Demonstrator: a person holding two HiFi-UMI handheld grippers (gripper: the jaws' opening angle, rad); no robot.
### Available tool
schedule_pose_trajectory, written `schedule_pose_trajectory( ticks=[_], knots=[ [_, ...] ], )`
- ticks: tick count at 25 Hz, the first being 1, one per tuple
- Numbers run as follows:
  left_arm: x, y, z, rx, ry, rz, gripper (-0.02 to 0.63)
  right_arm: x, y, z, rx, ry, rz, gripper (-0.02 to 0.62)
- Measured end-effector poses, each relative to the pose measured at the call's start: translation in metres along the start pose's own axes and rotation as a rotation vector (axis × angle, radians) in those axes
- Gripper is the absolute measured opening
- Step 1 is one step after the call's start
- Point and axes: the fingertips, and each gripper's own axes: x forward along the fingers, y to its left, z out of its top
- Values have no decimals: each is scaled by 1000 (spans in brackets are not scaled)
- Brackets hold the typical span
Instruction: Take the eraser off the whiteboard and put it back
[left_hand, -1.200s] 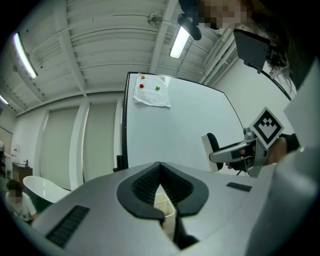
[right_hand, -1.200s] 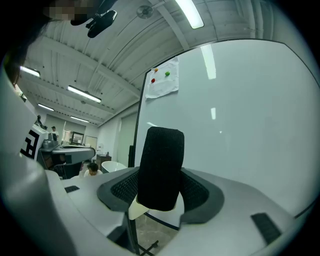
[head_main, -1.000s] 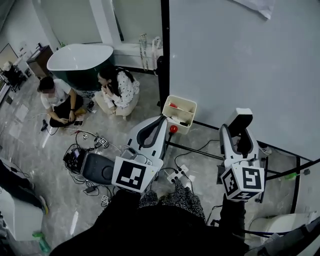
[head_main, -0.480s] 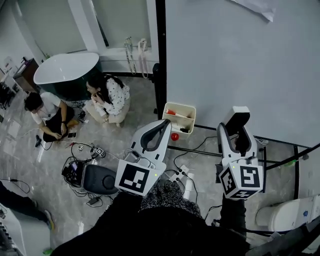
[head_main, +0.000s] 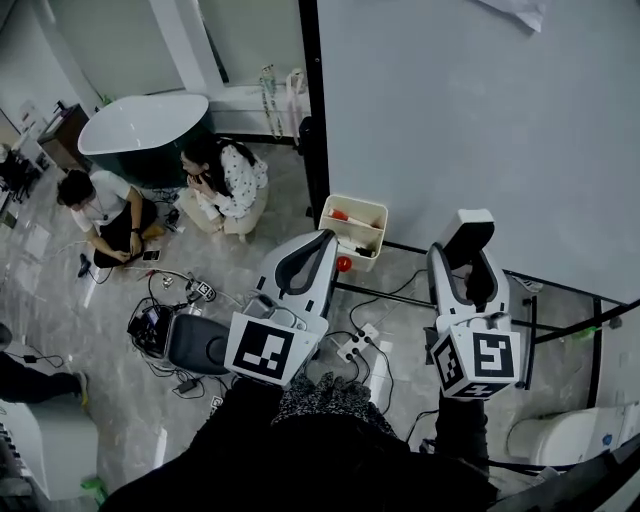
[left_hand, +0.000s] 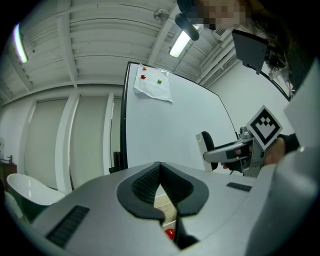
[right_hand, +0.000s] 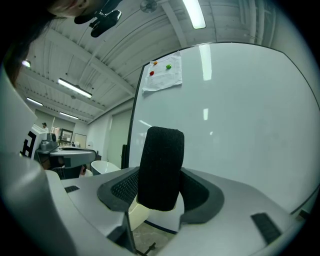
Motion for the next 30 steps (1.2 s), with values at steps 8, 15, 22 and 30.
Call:
schedule_pose_trajectory(
  ticks=[8,15,22,30],
  knots=[
    [-16,-11,1,-2,1,16,6,-4,13,-9,22,8,37,245],
    [3,19,-7,-26,-16,-34,6,27,39,-9,16,9,11,245],
    [20,60,-16,-31,-38,-135,6,70,69,-15,11,-2,-76,245],
    [49,73,-26,-54,-28,-255,6,115,74,-36,-26,44,-161,245]
  ],
)
